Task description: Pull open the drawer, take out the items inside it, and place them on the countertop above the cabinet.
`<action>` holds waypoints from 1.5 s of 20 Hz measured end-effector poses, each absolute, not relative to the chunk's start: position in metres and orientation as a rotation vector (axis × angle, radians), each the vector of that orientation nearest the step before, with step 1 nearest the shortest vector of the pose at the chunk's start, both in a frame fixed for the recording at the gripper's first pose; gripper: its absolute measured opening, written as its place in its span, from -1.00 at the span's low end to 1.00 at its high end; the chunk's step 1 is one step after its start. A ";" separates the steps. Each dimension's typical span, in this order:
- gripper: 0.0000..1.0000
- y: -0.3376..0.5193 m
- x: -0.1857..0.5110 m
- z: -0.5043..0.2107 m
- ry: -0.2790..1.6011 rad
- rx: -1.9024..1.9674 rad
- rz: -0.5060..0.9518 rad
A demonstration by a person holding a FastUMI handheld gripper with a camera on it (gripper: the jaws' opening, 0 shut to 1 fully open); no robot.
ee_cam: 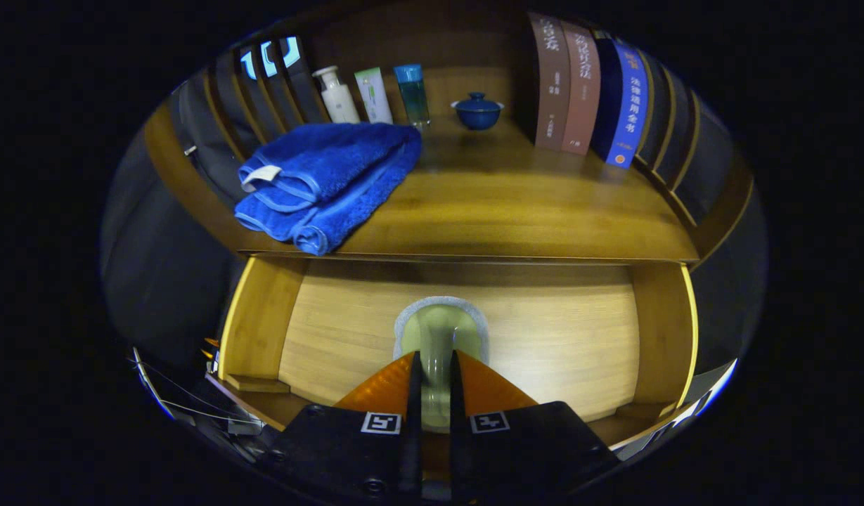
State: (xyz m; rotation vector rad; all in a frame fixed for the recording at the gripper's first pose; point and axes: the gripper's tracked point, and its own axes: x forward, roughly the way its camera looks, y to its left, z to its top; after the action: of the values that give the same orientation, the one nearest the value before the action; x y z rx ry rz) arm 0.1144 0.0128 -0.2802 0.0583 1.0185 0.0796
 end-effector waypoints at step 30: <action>0.05 -0.014 0.324 -0.229 0.924 0.144 0.021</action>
State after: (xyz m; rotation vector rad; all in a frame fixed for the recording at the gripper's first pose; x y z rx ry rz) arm 0.3240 -0.0144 -0.2291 0.1437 0.9240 0.0212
